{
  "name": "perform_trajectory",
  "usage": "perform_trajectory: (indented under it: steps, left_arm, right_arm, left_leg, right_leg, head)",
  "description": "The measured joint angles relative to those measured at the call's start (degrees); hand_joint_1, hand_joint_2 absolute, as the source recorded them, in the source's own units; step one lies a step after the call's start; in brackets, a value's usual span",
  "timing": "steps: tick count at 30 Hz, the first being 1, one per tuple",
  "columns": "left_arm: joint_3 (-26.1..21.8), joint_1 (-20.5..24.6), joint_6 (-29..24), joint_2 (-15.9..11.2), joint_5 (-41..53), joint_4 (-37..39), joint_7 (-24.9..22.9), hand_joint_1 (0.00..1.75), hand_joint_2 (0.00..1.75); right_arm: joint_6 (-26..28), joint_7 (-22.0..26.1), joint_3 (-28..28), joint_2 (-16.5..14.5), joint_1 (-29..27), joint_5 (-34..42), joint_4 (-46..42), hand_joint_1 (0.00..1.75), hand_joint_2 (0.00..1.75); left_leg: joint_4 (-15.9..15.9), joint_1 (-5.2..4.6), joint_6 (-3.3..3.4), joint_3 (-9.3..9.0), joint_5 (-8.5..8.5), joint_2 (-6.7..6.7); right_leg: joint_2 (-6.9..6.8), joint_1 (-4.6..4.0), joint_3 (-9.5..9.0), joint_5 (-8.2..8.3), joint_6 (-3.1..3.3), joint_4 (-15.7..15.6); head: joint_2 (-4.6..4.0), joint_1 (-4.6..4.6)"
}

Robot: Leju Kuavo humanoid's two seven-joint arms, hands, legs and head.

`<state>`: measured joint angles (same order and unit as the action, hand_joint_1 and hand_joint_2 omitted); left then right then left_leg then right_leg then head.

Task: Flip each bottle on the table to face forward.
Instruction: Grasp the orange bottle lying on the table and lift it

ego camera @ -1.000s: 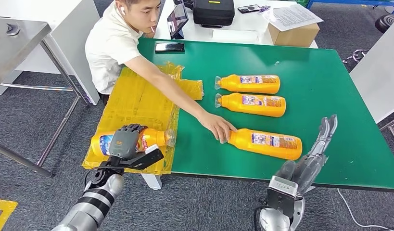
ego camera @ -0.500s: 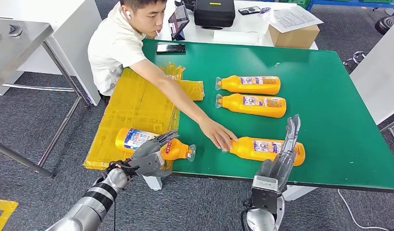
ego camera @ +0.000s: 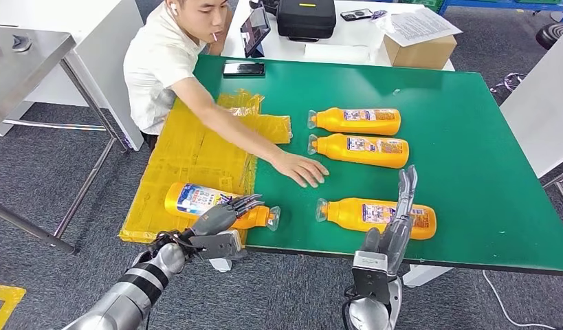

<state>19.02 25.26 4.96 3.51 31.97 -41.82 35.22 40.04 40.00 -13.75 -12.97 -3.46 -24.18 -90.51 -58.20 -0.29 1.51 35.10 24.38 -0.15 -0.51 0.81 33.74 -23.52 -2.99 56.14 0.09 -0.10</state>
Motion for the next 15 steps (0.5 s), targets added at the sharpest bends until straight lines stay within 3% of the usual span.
perform_trajectory:
  steps: [6, 15]
  left_arm:
    - [-2.1, -3.4, -11.7, 2.8, -8.3, -5.9, 2.8, 0.0, 1.75]
    - [-4.3, -5.2, -12.9, 5.2, -9.4, -10.2, 3.1, 0.0, 1.75]
  right_arm:
    - [0.0, 0.0, 0.2, 0.0, -0.2, -1.3, 0.0, 0.0, 0.0]
    - [0.0, 0.0, 0.3, 0.0, -0.2, -1.5, 0.0, 0.0, 0.0]
  left_leg:
    - [0.0, -0.01, 0.01, 0.21, -0.01, -0.01]
    - [0.0, 0.0, 0.01, 0.24, 0.0, 0.02]
  right_leg:
    - [0.0, 0.0, 0.2, 0.01, -0.01, 0.0]
    - [0.01, -0.01, 0.27, 0.01, -0.01, 0.0]
  head:
    - [0.0, 0.0]
    - [0.0, -0.01]
